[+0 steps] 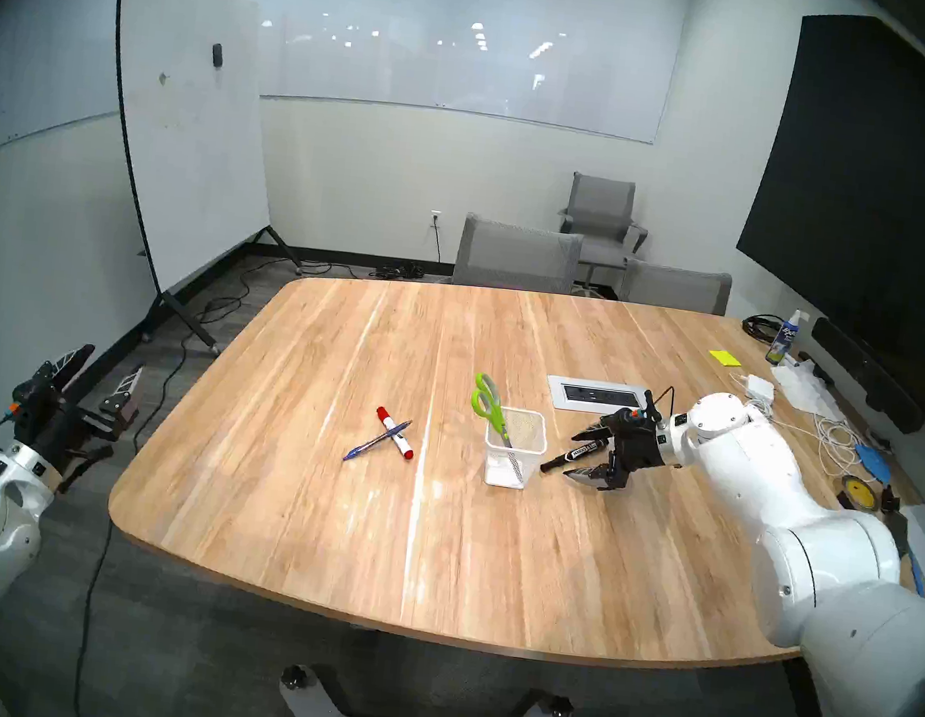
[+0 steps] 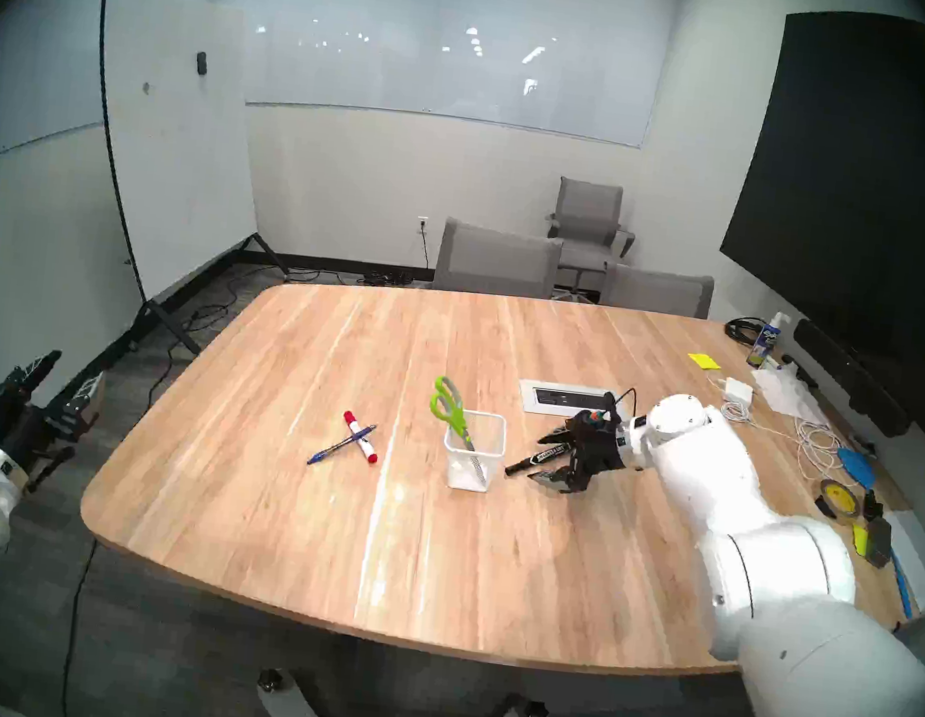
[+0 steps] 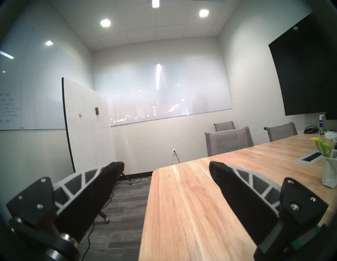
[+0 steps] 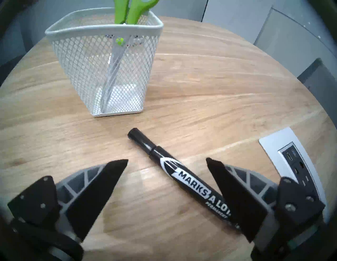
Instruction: Place the pen, the marker, and the scissors into the pen holder
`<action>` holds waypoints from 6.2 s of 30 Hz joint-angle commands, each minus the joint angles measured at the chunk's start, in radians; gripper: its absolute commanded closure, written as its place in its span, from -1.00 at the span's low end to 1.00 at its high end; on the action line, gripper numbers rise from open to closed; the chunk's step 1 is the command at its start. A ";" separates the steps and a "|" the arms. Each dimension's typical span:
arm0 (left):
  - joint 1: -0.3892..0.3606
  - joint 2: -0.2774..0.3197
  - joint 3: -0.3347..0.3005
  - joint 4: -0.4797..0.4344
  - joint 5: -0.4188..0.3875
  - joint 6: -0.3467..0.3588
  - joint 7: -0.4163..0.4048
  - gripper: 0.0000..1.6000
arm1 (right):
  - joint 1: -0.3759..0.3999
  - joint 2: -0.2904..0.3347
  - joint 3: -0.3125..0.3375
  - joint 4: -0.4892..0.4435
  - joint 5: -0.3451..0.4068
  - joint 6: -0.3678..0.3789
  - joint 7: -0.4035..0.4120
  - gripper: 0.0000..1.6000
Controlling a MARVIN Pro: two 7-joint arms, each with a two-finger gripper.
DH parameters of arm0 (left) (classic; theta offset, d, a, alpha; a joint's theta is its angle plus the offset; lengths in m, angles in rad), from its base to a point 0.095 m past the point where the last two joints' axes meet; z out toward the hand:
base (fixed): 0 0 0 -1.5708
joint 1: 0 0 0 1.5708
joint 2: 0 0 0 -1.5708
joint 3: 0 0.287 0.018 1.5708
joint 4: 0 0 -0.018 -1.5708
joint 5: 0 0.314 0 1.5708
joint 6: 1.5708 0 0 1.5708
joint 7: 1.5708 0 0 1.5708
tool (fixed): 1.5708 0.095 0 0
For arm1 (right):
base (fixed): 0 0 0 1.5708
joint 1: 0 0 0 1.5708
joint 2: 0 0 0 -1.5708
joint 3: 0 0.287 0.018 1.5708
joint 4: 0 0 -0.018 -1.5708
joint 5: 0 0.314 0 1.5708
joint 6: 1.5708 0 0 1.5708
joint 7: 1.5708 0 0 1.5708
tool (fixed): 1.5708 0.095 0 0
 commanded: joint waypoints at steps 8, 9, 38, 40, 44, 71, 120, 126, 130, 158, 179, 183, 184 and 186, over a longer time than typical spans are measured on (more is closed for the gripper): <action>0.002 -0.001 -0.016 -0.006 -0.002 -0.002 0.000 -1.00 | -0.034 0.016 0.029 -0.062 -0.005 0.057 -0.065 -1.00; 0.001 -0.001 -0.016 -0.006 -0.002 -0.002 0.000 -1.00 | -0.033 0.014 0.031 -0.059 -0.005 0.057 -0.075 -1.00; 0.002 -0.001 -0.016 -0.006 -0.002 -0.002 0.000 -1.00 | 0.034 0.013 0.012 0.092 -0.052 0.029 -0.083 -1.00; 0.001 -0.001 -0.016 -0.006 -0.002 -0.002 0.000 -1.00 | 0.014 0.021 0.018 0.065 -0.045 0.032 -0.055 -1.00; 0.002 -0.001 -0.016 -0.006 -0.002 -0.002 0.000 -1.00 | -0.023 0.029 0.028 0.018 -0.043 0.050 -0.055 0.58; 0.001 -0.001 -0.015 -0.005 -0.001 -0.002 0.000 -1.00 | -0.225 0.077 0.180 -0.279 0.052 0.157 -0.028 1.00; 0.001 -0.001 -0.015 -0.005 -0.001 -0.002 0.000 -1.00 | -0.500 0.001 0.522 -0.803 0.288 0.386 0.113 1.00; 0.000 -0.001 -0.015 -0.005 -0.001 -0.002 0.000 -1.00 | -0.506 -0.030 0.521 -0.842 0.295 0.408 0.119 1.00; 0.000 -0.001 -0.015 -0.005 -0.001 -0.002 0.000 -1.00 | -0.515 -0.049 0.519 -0.873 0.298 0.421 0.121 1.00; 0.001 -0.001 -0.015 -0.005 -0.001 -0.002 0.000 -1.00 | -0.628 -0.118 0.607 -1.069 0.361 0.474 0.190 1.00; 0.001 -0.001 -0.015 -0.005 -0.001 -0.002 0.000 -1.00 | -0.616 -0.170 0.643 -1.099 0.385 0.492 0.179 1.00; 0.001 -0.001 -0.015 -0.005 -0.001 -0.002 0.000 -1.00 | -0.617 -0.173 0.646 -1.102 0.384 0.496 0.178 1.00; 0.001 -0.001 -0.015 -0.005 -0.001 -0.002 0.000 -1.00 | -0.617 -0.173 0.646 -1.102 0.384 0.496 0.178 1.00; 0.001 -0.001 -0.015 -0.006 -0.002 -0.002 0.000 -1.00 | -0.617 -0.174 0.647 -1.103 0.383 0.497 0.178 1.00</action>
